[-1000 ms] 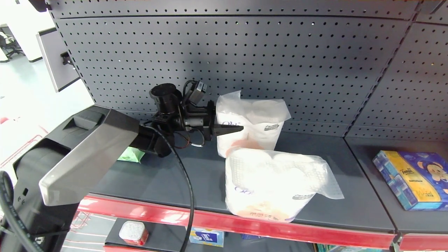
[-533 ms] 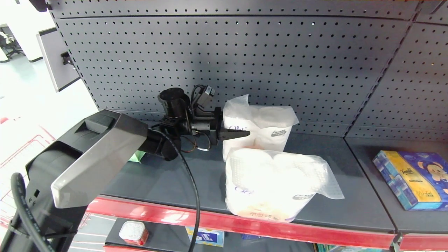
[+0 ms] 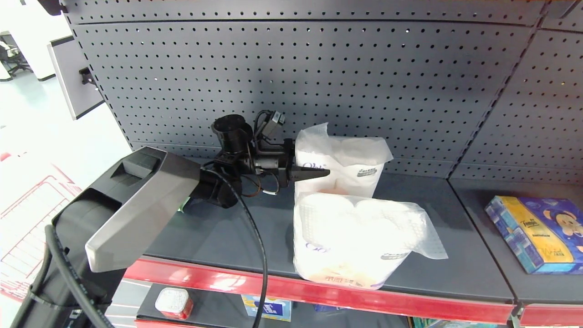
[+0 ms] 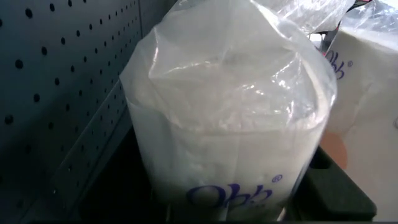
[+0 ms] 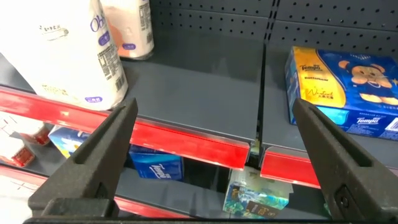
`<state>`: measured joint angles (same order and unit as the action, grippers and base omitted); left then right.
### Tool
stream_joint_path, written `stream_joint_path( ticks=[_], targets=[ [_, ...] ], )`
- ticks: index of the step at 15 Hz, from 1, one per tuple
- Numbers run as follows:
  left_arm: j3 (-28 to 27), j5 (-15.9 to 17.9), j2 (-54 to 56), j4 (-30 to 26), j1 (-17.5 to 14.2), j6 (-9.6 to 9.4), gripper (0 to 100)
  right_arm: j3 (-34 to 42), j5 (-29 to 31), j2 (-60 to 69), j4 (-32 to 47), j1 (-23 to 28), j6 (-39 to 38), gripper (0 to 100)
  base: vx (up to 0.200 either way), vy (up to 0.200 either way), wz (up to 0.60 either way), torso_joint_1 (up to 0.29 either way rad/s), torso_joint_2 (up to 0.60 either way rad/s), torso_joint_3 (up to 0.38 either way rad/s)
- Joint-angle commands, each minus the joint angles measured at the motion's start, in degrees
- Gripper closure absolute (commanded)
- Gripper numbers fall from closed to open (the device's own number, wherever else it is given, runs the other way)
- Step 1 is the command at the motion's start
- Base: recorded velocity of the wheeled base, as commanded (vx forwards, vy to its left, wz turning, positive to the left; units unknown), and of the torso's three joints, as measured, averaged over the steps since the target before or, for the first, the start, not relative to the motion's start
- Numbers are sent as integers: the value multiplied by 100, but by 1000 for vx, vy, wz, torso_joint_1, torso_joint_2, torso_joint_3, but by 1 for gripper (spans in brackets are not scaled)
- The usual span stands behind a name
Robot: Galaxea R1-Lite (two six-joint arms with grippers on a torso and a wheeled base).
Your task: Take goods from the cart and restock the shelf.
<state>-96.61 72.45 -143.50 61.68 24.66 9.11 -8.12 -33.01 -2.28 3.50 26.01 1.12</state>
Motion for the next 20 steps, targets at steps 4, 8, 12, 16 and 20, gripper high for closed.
stream_joint_path(
  ticks=[4,8,12,16,20],
  targets=[
    [-7,-11,-3,-16,39,65,0,21,-3,-9,2,0,2,0,0,0,0,0,0,0],
    [107,-3,67,98,-23,126,0,56,-3,8,2,0,2,0,0,0,0,0,0,0],
    [819,-3,533,335,-243,232,0,65,-3,17,2,0,2,0,0,0,0,0,0,0],
    [1751,-11,1034,872,-374,487,0,82,-12,17,2,0,2,0,0,0,0,0,0,0],
    [2366,-11,1351,1232,-489,715,0,91,-21,17,2,0,2,0,0,0,0,0,0,0]
  ],
)
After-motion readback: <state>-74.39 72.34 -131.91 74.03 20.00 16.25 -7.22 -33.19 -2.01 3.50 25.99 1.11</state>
